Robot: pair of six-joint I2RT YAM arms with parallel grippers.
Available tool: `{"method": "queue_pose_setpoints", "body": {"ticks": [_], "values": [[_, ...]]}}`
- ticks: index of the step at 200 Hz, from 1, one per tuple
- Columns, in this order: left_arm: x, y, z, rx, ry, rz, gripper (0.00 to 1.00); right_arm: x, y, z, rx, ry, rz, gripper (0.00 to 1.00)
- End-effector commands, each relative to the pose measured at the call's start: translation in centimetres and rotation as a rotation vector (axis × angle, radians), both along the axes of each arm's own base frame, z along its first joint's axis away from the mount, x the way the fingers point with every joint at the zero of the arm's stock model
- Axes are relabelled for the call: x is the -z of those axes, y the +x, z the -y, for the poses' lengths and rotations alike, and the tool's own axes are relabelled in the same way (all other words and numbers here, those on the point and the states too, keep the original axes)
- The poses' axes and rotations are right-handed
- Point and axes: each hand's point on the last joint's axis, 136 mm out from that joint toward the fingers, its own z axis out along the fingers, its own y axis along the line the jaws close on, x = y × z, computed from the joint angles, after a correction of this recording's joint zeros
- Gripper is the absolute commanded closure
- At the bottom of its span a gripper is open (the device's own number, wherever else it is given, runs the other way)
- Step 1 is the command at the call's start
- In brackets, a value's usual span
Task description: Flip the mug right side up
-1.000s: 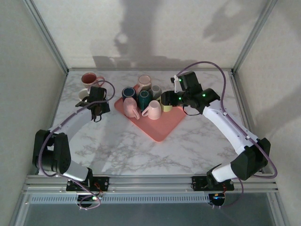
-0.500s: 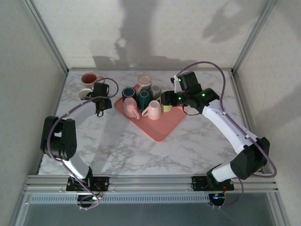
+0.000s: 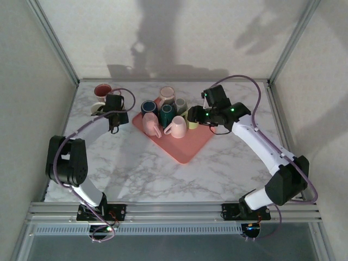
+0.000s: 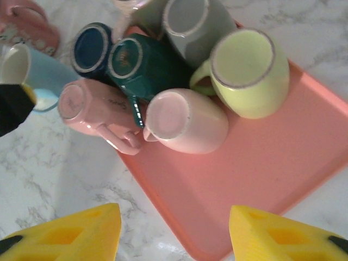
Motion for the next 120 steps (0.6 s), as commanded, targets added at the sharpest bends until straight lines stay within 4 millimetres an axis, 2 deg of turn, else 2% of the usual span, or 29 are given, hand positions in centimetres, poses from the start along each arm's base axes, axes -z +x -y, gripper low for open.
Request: {"method": "queue_pose_setpoints", "body": {"ticks": [1,42,63,69,85,120], "values": [[-3.3,-0.6,1.2,0.045,-0.082,0.069,0.51,2.5,-0.4,0.3,0.17,-0.005,-0.121,0.43],[-7.0,-2.6,3.1,0.151,-0.165,0.116,0.43,4.6,-0.2,-3.2,0.321,-0.005,-0.168,0.42],[-7.8,-3.7,4.3,0.229,-0.208,0.107,0.4,5.6,0.5,-5.2,0.398,0.022,-0.198,0.4],[-8.0,-4.0,4.7,0.247,-0.22,0.104,0.39,5.8,0.1,-6.6,0.396,0.033,-0.203,0.4],[-8.5,-4.8,5.5,0.287,-0.255,0.112,0.37,6.6,0.4,-8.2,0.447,0.044,-0.211,0.38],[-9.4,-5.3,6.1,0.322,-0.282,0.144,0.36,8.9,1.4,-9.5,0.592,0.013,-0.239,0.33]]}}
